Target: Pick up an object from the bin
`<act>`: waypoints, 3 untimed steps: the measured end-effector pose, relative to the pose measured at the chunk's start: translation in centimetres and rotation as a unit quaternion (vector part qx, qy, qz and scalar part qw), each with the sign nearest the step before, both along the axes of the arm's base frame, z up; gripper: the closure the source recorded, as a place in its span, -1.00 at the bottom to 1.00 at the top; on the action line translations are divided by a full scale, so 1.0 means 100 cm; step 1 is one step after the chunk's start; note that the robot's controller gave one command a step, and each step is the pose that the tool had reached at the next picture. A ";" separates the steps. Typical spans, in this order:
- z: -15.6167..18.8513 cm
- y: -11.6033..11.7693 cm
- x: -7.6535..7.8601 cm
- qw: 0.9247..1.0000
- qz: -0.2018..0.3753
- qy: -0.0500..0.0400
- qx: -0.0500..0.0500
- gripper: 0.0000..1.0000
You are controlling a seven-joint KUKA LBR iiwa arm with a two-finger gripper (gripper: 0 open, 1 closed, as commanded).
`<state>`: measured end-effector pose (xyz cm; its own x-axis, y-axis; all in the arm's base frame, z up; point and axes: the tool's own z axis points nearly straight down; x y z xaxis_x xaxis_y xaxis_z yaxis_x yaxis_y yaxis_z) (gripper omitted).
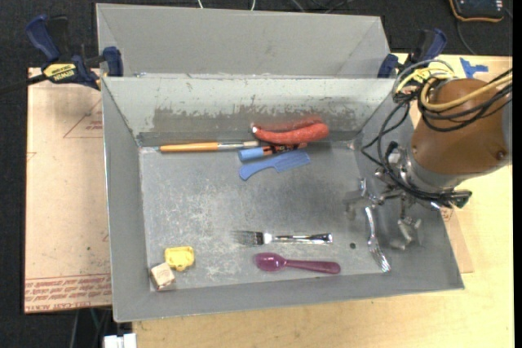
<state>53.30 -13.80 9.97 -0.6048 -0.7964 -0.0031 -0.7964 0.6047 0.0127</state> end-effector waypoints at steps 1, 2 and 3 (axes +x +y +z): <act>-0.029 0.023 -0.010 0.994 0.111 -0.009 0.002 -1.00; -0.029 0.003 -0.002 0.982 0.188 -0.003 0.008 1.00; -0.029 0.003 -0.002 0.982 0.190 -0.003 0.009 1.00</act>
Offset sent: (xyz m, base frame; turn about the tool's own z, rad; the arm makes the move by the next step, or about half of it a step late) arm -0.0024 -0.0069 -0.0297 -0.3837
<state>53.15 -13.55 7.06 -0.2645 -0.9642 -0.0215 -0.9644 0.2642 0.0146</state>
